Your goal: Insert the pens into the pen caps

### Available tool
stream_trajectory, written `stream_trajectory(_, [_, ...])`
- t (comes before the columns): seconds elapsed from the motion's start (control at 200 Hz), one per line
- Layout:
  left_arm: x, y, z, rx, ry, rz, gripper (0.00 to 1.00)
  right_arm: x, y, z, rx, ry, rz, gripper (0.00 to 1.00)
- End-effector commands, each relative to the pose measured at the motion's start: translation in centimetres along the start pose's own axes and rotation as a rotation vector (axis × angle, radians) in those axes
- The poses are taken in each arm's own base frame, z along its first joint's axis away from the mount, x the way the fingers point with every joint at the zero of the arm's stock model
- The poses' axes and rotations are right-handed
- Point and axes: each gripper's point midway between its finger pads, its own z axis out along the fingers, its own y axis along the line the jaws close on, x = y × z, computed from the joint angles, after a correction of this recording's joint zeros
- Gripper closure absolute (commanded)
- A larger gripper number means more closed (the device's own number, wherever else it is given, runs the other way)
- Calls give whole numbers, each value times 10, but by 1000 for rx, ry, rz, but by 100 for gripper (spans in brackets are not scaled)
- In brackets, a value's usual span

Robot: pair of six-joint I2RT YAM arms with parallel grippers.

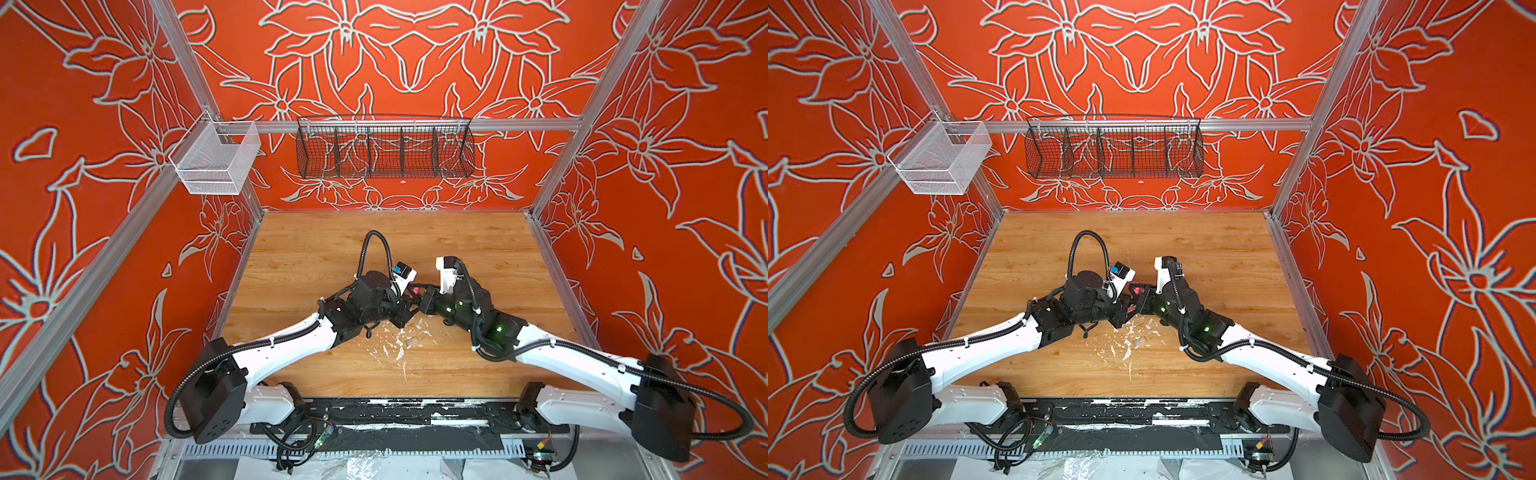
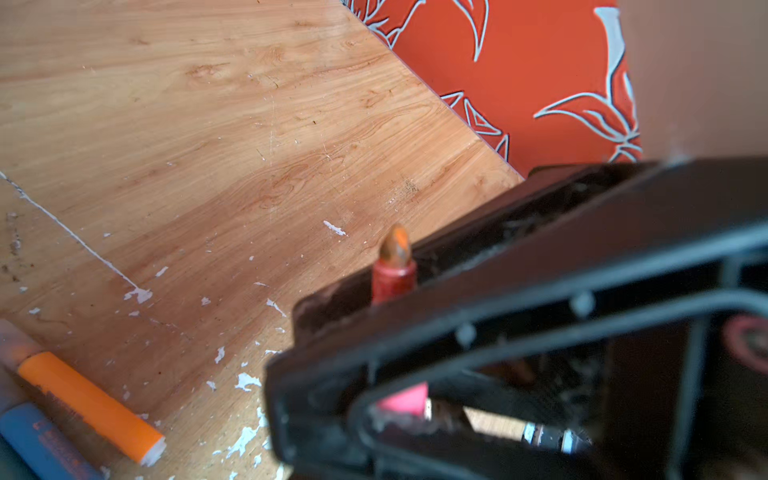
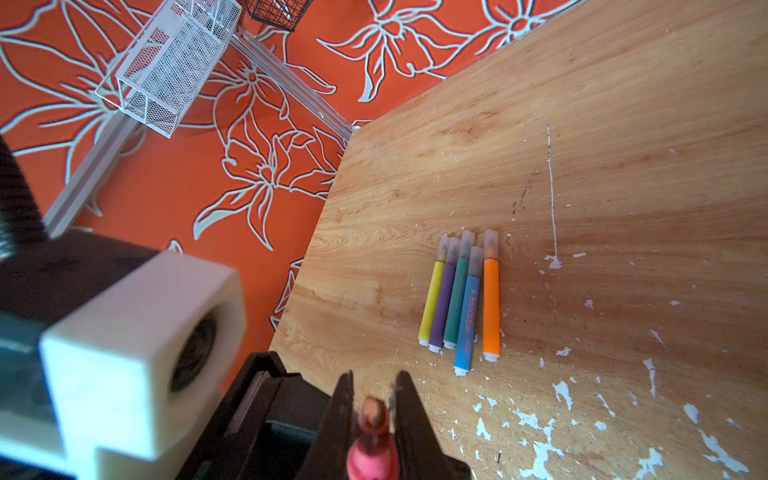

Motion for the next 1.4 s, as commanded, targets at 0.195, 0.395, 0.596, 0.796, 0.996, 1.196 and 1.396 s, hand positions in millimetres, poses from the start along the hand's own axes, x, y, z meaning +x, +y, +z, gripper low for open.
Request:
stream_trajectory(0.195, [-16, -10, -12, 35, -83, 30, 78, -13, -6, -9, 27, -94, 64, 100])
stream_trajectory(0.395, [-15, -11, -9, 41, -74, 30, 80, -15, -4, -12, -3, -110, 95, 100])
stream_trajectory(0.596, [-13, -12, -6, 52, -63, 30, 80, -13, 4, -8, -50, -98, 127, 100])
stream_trajectory(0.796, [-13, -11, -6, 50, -68, 36, 85, -14, 4, -10, -56, -108, 142, 100])
stream_trajectory(0.996, [-13, -4, -5, 27, -64, 9, 100, -14, 6, -12, -57, -101, 121, 83])
stream_trajectory(1.196, [-23, 43, -25, -8, -147, -181, 100, 1, -22, -30, 84, -36, -7, 48])
stream_trajectory(1.396, [-9, 135, -69, -370, -248, -393, 100, 48, -53, -46, 213, 70, -116, 41])
